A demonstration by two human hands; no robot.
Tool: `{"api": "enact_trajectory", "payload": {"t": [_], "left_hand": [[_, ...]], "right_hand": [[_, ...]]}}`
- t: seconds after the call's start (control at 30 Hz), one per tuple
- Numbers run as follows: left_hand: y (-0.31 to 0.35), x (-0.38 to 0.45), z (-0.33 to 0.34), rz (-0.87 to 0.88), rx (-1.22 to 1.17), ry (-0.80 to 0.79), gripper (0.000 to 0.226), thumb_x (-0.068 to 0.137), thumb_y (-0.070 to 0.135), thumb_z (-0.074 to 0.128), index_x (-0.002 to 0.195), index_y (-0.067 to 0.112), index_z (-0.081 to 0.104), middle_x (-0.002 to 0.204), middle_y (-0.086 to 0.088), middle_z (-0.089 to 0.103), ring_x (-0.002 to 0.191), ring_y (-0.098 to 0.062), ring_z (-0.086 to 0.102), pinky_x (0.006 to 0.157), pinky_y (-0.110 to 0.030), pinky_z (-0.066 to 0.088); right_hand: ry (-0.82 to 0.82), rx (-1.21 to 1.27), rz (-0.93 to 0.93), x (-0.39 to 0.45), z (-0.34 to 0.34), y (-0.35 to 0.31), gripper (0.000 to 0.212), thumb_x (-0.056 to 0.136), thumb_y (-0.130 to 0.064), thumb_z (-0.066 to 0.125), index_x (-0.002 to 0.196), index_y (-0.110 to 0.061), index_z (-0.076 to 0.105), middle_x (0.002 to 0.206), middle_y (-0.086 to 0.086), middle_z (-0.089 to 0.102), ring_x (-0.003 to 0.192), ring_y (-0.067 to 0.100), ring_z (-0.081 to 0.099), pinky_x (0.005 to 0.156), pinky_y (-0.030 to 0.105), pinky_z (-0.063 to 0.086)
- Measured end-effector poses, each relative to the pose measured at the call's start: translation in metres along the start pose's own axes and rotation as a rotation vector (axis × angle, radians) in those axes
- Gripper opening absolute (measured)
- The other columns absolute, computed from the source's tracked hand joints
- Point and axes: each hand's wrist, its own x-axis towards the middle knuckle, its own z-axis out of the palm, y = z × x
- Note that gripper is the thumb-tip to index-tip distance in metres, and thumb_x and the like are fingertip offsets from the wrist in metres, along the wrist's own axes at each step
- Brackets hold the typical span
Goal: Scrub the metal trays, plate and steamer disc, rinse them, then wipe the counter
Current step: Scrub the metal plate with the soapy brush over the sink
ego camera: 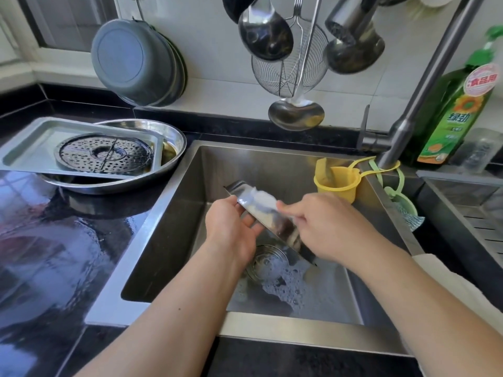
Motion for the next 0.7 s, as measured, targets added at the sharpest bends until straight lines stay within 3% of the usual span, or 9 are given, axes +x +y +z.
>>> {"api": "enact_trajectory", "payload": {"t": [0.17,0.27,0.37,0.47,0.6,0.7], "left_hand": [[0.001,-0.001,0.001,0.007,-0.01,0.001,0.033,0.104,0.002,0.035,0.124,-0.011,0.059,0.123,-0.028,0.069,0.109,-0.042,0.071,0.091,-0.051,0.06],[0.001,0.003,-0.001,0.013,-0.029,0.028,0.033,0.102,-0.003,0.037,0.128,-0.015,0.054,0.124,-0.032,0.066,0.111,-0.043,0.07,0.091,-0.051,0.06],[0.003,0.003,0.001,0.033,-0.052,0.052,0.021,0.105,-0.007,0.033,0.11,-0.011,0.053,0.117,-0.032,0.066,0.111,-0.043,0.069,0.1,-0.055,0.055],[0.004,0.004,0.0,0.057,-0.067,0.106,0.022,0.104,-0.01,0.03,0.096,-0.007,0.05,0.108,-0.03,0.066,0.102,-0.041,0.07,0.099,-0.056,0.054],[0.004,0.011,-0.006,0.024,-0.082,0.159,0.02,0.106,-0.005,0.03,0.103,-0.003,0.05,0.11,-0.031,0.067,0.103,-0.043,0.07,0.098,-0.065,0.052],[0.004,0.013,-0.006,0.042,-0.088,0.176,0.018,0.106,-0.006,0.029,0.111,-0.005,0.046,0.114,-0.03,0.064,0.107,-0.043,0.068,0.099,-0.065,0.052]], "right_hand": [[0.027,0.016,0.028,0.001,0.001,0.001,0.045,0.103,-0.025,0.048,0.14,-0.052,0.052,0.093,-0.008,0.052,0.082,0.021,0.055,0.056,0.034,0.046],[-0.032,0.024,-0.025,-0.002,0.005,-0.006,0.048,0.102,-0.025,0.047,0.14,-0.055,0.05,0.093,-0.006,0.054,0.088,0.024,0.059,0.069,0.044,0.053],[0.036,0.023,0.051,0.006,0.002,0.007,0.047,0.103,-0.023,0.048,0.141,-0.051,0.051,0.096,-0.005,0.055,0.087,0.023,0.057,0.064,0.038,0.047],[-0.042,0.075,-0.031,0.0,0.008,0.0,0.046,0.103,-0.028,0.048,0.138,-0.057,0.05,0.089,-0.008,0.055,0.082,0.021,0.058,0.067,0.046,0.052],[-0.004,0.103,0.048,0.009,0.009,0.012,0.045,0.104,-0.025,0.048,0.137,-0.055,0.053,0.092,-0.009,0.053,0.078,0.016,0.055,0.06,0.035,0.048],[-0.076,0.109,-0.027,0.002,0.012,0.006,0.047,0.102,-0.028,0.05,0.135,-0.061,0.05,0.092,-0.01,0.055,0.082,0.02,0.058,0.068,0.043,0.052]]}}
